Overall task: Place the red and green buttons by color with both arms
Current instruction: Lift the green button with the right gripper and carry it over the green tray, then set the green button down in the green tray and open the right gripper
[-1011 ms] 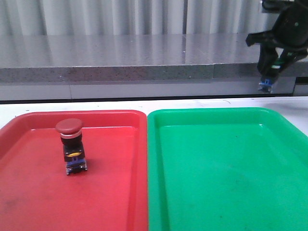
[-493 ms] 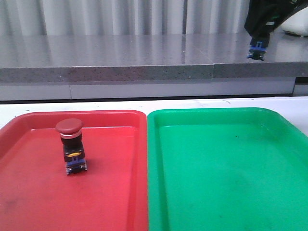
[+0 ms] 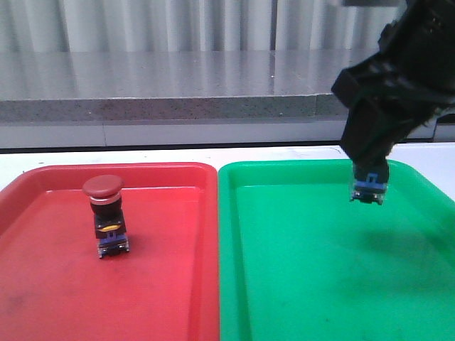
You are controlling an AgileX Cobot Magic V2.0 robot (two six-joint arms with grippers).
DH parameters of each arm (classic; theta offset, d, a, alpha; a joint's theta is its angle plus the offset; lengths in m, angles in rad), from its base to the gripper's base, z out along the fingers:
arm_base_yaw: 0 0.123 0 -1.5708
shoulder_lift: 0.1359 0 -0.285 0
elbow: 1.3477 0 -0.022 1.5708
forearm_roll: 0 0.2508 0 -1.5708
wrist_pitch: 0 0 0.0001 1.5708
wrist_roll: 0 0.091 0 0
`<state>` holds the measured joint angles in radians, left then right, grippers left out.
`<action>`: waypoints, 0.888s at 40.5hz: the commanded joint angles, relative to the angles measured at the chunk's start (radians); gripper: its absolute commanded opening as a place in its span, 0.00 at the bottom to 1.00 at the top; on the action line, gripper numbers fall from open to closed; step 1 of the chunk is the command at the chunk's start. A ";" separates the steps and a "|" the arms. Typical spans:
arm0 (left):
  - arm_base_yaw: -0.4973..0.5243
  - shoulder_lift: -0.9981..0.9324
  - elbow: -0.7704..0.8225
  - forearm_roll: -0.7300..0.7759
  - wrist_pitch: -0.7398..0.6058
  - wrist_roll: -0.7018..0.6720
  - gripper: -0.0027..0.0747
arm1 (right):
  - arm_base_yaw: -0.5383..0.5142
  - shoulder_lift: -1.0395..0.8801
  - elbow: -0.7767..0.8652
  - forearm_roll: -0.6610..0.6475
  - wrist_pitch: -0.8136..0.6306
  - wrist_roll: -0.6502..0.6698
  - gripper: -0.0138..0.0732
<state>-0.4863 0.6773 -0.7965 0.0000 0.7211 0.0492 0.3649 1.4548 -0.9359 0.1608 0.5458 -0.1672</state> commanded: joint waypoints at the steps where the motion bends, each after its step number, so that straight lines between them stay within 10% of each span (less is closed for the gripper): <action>1: -0.009 0.002 -0.026 0.000 -0.066 -0.002 0.76 | 0.000 -0.008 -0.005 0.003 -0.105 -0.012 0.43; 22: -0.009 0.002 -0.026 0.000 -0.066 -0.002 0.76 | 0.000 0.110 -0.005 0.009 -0.145 -0.012 0.45; 36: -0.009 0.002 -0.026 0.000 -0.066 -0.002 0.76 | 0.000 0.110 -0.011 0.009 -0.138 -0.012 0.79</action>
<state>-0.4863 0.6773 -0.7965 0.0000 0.7211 0.0492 0.3649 1.6007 -0.9181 0.1646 0.4435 -0.1672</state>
